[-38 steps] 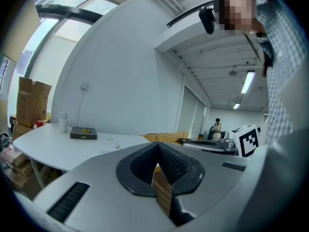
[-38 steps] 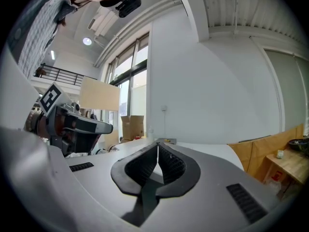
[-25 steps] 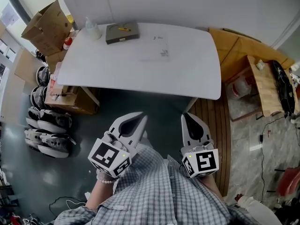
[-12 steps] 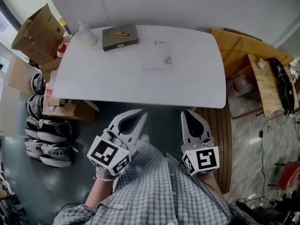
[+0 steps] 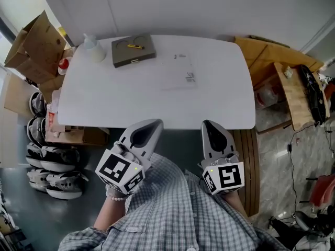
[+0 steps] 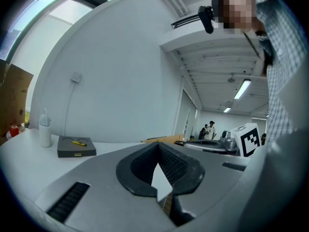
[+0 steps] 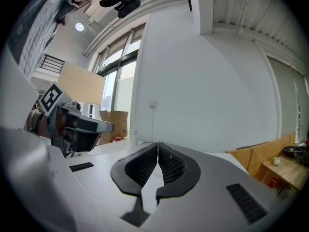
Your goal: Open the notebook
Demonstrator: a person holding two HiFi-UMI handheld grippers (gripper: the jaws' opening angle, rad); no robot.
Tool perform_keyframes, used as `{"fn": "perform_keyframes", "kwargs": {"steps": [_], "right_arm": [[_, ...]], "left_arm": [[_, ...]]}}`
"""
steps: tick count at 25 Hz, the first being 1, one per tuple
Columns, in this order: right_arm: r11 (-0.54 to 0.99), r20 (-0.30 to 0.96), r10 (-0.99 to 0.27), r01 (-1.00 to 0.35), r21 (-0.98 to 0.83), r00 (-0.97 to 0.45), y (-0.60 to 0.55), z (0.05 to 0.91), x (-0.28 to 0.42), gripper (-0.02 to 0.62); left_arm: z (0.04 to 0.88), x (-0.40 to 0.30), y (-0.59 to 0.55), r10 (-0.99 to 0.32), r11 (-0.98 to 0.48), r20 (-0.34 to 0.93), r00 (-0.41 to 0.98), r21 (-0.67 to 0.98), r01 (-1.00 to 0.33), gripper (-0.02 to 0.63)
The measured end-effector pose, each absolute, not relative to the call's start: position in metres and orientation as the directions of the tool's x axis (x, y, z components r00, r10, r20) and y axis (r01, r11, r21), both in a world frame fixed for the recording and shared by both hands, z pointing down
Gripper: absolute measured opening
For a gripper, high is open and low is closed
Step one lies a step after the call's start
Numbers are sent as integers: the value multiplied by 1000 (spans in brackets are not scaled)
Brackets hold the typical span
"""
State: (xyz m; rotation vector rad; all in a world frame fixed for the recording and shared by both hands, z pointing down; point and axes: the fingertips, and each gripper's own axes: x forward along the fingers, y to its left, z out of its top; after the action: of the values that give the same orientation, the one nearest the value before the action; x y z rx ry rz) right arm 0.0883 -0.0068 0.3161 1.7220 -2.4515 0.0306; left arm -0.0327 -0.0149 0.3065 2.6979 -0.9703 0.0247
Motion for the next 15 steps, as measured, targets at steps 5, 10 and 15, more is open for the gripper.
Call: {"fn": "perform_keyframes", "kwargs": {"steps": [5,10,15], "right_arm": [[332,118,-940,-939,92,-321,-19,315,73,23],[311,126,-946,-943,115,-297,-25,314,69,23],[303,130,-949,-944,132,-286,-27,312,68,23]], "left_arm": [[310,-46,-32,-610,-747,98,786,258,-612,6],[312,-51,-40,-589,-764,96,802,256,-592,6],[313,-58,-42,-597,-756,86,798,271,-596,6]]}}
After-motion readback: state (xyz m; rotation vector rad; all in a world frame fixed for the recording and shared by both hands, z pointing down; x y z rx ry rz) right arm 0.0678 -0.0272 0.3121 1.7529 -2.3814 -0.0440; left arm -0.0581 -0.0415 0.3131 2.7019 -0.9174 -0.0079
